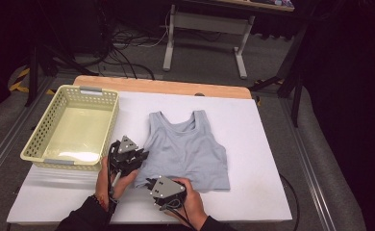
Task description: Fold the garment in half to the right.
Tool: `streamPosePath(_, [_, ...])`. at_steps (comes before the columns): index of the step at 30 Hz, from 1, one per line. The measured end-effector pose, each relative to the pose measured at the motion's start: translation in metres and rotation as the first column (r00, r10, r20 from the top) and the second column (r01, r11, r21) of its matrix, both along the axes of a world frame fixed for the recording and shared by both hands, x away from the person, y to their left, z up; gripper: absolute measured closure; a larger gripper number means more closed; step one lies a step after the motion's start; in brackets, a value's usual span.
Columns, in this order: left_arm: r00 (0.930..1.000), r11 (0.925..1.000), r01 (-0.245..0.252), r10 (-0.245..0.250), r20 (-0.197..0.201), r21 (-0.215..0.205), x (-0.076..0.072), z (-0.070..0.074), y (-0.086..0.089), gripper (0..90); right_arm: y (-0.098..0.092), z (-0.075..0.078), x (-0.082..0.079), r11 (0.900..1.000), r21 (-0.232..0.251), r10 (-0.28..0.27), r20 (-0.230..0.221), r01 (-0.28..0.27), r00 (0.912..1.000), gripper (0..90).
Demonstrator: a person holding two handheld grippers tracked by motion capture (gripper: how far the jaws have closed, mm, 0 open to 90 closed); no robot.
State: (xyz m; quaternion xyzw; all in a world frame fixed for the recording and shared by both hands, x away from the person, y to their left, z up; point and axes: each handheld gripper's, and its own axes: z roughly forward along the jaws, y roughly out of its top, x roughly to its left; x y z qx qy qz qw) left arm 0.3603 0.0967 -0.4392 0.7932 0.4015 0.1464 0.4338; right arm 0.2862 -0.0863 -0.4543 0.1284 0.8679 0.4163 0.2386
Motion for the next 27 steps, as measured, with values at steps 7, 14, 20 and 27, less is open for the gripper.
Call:
streamPosePath(7, [0.9997,0.9968,-0.007,0.005,-0.023,-0.079,0.007,0.009,-0.004,79.6,-0.007,0.006,-0.001,0.999,0.033,-0.022,-0.005,0.022,0.9998,85.2])
streamPosePath(14, [0.9996,0.9938,0.008,-0.011,-0.026,-0.111,0.015,0.017,-0.017,79.5,-0.02,0.017,-0.003,0.997,0.058,-0.05,0.013,0.049,0.9987,85.3])
streamPosePath(20, [0.9994,0.9929,0.032,-0.034,-0.009,-0.115,0.021,0.027,-0.028,79.3,-0.035,0.025,-0.001,0.991,0.105,-0.085,0.003,0.085,0.9963,85.4])
streamPosePath(27, [0.9981,0.992,0.061,-0.061,0.003,-0.111,0.029,0.035,-0.044,79.2,-0.055,0.033,0.0,0.979,0.149,-0.135,-0.01,0.135,0.9908,85.5])
